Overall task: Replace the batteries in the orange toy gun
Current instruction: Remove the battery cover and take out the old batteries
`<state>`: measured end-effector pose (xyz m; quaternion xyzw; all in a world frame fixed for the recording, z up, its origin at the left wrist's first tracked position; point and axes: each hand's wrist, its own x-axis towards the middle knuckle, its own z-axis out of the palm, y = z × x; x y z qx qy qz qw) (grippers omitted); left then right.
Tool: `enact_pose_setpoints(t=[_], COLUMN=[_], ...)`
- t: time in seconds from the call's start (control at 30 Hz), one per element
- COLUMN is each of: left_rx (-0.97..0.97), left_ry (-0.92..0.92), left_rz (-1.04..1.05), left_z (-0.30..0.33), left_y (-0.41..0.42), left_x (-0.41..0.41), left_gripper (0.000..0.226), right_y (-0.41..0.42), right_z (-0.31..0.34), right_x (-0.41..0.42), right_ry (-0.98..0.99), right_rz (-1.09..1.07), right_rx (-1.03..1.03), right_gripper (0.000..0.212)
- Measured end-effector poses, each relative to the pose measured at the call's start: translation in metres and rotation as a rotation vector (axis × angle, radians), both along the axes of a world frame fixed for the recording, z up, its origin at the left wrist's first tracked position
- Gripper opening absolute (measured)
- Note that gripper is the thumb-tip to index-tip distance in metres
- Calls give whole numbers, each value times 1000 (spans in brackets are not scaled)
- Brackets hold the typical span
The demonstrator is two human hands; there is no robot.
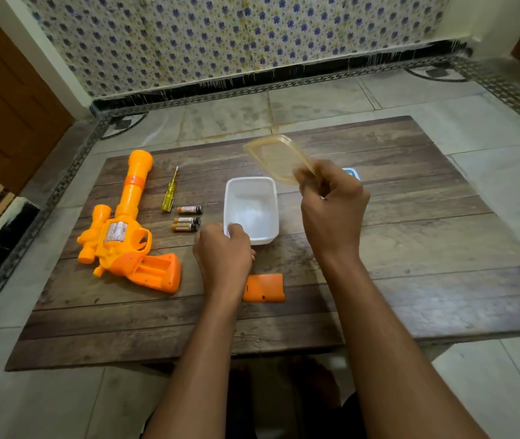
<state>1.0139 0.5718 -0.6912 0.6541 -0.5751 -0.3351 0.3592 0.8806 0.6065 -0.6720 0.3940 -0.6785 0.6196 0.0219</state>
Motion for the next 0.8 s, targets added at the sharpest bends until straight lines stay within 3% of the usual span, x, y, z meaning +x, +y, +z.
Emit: enact_pose_setpoints(t=[0.33,0.43,0.67,0.8], left_rx=[-48,-28,-29,-40], left_ry=[1,38,88,135], left_rz=[38,44,66,52], left_z=[-1,-1,-7,-9], left_y=[-2,-5,-15,-18], left_x=[-3,-2,6,11], left_gripper=[18,27,35,35], right_y=[-7,-21,-71,-93], right_z=[1,4,22,32], right_x=[5,9,4,2], right_ry=[265,369,636,793], right_rz=[-36,-13,24,134], right_rx=[0,40,507,721], right_gripper=[24,27,16,25])
